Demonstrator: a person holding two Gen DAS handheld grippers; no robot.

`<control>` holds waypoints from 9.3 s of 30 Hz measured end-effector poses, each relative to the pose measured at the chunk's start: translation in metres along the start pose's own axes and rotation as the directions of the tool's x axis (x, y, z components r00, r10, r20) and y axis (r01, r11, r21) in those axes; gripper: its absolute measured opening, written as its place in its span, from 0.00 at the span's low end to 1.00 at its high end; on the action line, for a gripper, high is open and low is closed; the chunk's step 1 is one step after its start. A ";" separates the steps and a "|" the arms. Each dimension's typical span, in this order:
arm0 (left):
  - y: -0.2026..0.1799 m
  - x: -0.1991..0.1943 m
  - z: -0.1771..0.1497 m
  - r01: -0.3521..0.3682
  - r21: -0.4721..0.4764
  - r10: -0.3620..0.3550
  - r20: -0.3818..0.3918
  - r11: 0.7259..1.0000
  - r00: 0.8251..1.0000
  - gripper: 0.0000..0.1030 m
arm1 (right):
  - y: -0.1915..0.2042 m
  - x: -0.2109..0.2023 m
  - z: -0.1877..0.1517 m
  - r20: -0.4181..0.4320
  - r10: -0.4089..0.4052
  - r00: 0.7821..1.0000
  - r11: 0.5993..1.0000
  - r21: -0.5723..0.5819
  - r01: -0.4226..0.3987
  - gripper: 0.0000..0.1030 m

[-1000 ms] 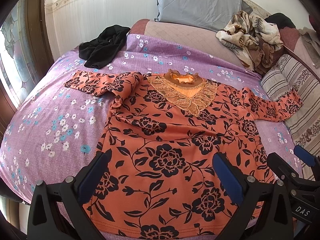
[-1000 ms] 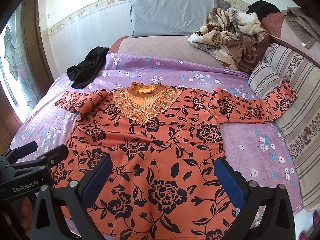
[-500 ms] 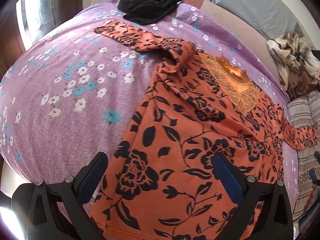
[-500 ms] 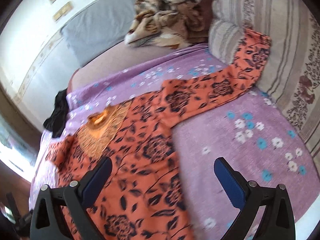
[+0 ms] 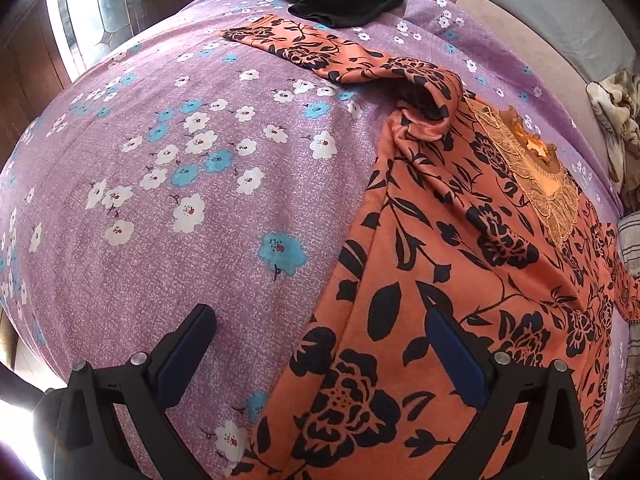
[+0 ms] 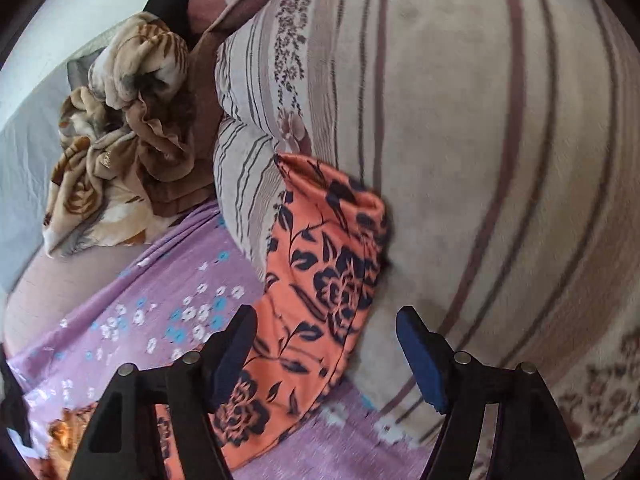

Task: Fold small clothes

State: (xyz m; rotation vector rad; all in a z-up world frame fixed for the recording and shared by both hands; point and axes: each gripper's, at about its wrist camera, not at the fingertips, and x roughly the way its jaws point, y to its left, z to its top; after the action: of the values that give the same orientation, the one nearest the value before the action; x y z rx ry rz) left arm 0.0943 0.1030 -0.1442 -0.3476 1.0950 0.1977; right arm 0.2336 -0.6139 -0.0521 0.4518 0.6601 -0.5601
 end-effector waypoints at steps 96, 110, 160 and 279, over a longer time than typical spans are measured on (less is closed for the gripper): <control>0.065 -0.045 -0.006 0.031 -0.116 -0.013 0.153 0.993 0.988 1.00 | 0.371 -0.046 -0.340 -0.538 0.835 0.117 0.470 0.584 -0.662 0.79; -0.125 0.036 0.083 0.600 -0.293 -0.640 -0.060 0.745 0.766 1.00 | 0.226 -0.087 -0.295 -0.502 0.815 0.288 0.520 0.415 -0.747 0.79; -0.137 0.071 0.142 0.252 0.006 -0.252 0.071 0.968 0.965 0.46 | 0.209 0.006 -0.211 -0.527 0.588 0.614 0.761 0.104 -0.640 0.82; -0.136 0.079 0.139 0.045 0.228 -0.080 0.147 0.973 0.986 0.72 | 0.262 -0.007 -0.193 -0.591 0.257 0.765 0.793 -0.324 -0.517 0.09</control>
State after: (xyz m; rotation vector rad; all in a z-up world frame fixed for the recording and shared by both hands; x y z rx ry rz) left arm 0.2901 0.0273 -0.1333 -0.1607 0.9402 0.0429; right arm 0.3040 -0.3050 -0.1273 0.2627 1.1561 0.1674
